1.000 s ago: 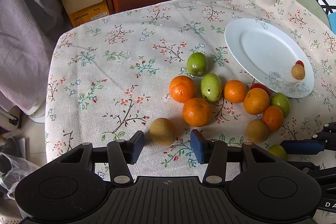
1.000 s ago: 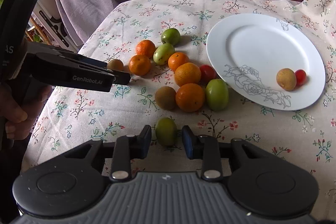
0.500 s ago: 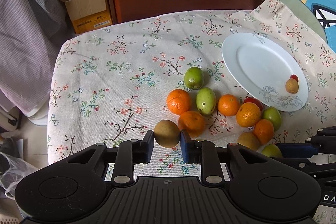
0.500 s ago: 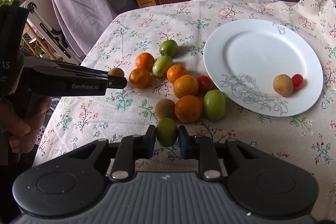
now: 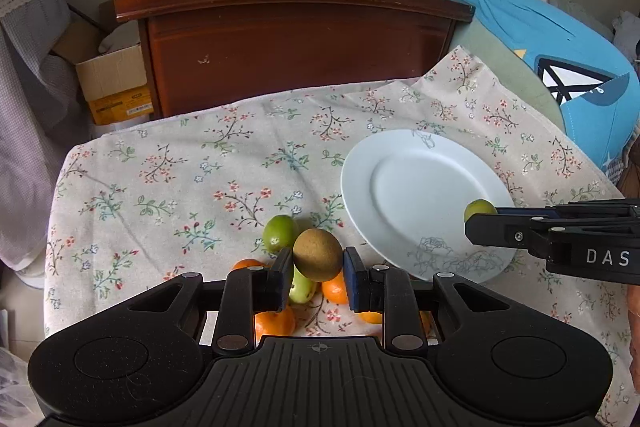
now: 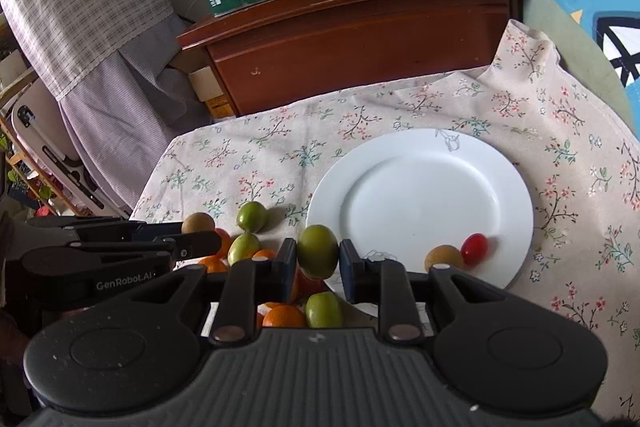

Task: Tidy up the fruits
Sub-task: 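Lower the kiwi and jujube onto the white plate and open both tools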

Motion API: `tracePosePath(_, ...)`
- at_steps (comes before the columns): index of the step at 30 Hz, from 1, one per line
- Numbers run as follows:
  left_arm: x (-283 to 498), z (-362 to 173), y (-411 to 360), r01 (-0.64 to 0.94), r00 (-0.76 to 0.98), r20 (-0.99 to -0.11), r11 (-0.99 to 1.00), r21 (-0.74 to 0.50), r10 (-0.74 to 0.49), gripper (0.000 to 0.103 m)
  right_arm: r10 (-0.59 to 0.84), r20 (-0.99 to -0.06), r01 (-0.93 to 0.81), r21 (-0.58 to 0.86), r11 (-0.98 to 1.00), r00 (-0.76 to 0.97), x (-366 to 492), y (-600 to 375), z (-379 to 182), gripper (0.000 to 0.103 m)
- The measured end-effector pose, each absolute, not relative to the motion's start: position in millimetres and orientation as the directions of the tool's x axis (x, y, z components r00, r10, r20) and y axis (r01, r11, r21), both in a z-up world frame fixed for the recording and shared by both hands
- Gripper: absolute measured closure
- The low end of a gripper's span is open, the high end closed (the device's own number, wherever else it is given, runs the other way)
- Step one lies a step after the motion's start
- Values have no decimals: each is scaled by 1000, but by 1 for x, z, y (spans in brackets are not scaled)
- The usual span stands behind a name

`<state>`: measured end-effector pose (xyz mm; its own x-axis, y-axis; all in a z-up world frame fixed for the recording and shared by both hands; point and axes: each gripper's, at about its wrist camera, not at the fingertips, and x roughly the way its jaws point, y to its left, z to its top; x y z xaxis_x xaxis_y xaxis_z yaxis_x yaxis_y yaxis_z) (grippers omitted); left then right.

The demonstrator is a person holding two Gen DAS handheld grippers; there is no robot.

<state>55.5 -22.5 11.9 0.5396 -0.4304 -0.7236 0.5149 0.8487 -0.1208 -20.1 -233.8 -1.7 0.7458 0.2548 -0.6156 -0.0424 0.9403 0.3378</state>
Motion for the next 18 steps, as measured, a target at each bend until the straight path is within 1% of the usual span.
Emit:
tracePosePath(5,56,13,-43,550,517,-704,819,-163,-487,79,205,-601,20,347,938,773,-13,-254,4,80)
tracePosePath(9,57,7,-56,566,498,-707,806,-175,-503,79,203,-622,68,383,921,756,-6,-262,-6,80)
tracePosePath(18,61,-8,-76,570,472,-722,800,-188,-506,79,170,-662,150,398,905,730,6,-266,-23,80)
